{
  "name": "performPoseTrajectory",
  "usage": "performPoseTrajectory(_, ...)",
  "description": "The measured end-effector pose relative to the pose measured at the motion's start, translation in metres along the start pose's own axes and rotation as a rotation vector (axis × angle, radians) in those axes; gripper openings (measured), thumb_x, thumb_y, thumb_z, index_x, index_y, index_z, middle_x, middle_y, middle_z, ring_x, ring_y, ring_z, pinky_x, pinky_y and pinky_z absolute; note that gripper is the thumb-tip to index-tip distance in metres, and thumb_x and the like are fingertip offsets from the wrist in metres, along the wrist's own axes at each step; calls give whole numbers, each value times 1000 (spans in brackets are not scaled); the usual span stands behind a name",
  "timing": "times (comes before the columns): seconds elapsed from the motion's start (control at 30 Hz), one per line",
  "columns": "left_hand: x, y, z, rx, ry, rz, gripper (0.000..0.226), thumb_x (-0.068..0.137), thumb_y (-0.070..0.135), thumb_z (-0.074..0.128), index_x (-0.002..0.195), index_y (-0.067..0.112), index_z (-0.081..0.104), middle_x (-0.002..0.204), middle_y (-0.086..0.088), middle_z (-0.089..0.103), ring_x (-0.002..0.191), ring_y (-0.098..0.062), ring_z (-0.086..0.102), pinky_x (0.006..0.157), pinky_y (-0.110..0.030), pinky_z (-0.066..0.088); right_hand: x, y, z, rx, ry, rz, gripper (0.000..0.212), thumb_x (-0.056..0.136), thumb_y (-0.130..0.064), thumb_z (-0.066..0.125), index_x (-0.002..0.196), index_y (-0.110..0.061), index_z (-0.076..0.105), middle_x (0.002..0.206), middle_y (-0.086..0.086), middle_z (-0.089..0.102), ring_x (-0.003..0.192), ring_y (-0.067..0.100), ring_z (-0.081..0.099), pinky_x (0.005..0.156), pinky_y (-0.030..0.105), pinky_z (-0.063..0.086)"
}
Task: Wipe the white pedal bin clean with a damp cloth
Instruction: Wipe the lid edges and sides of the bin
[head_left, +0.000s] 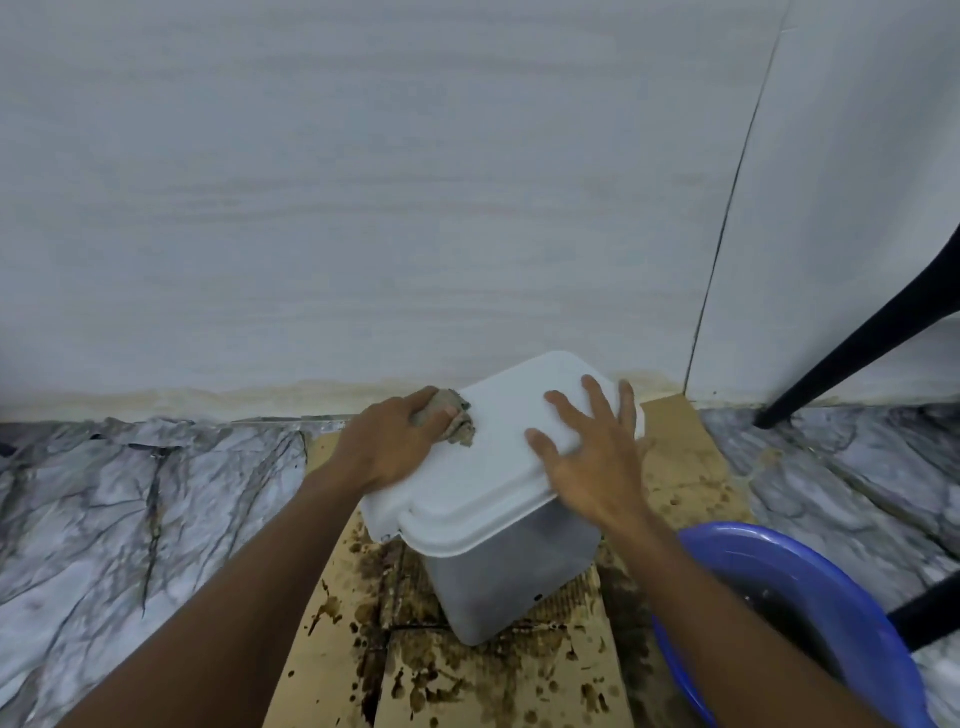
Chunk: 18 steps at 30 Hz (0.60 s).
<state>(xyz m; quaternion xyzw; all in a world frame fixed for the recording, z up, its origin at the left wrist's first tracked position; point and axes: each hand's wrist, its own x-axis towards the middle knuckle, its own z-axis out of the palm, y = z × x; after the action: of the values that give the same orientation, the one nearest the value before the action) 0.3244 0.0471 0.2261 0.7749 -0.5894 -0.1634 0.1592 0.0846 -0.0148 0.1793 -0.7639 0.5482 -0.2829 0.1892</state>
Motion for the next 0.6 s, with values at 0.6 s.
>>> performPoseTrajectory(0.6,-49,48,54,-474,356,-209,46,105,46,39,136,19,59,128,-8,67,119,-32,61,99,-41,48,53,-19,-8,315,-26,66,45,106,-37,44,141,-13,56,145,10,55,136,29,48,109,34,36)
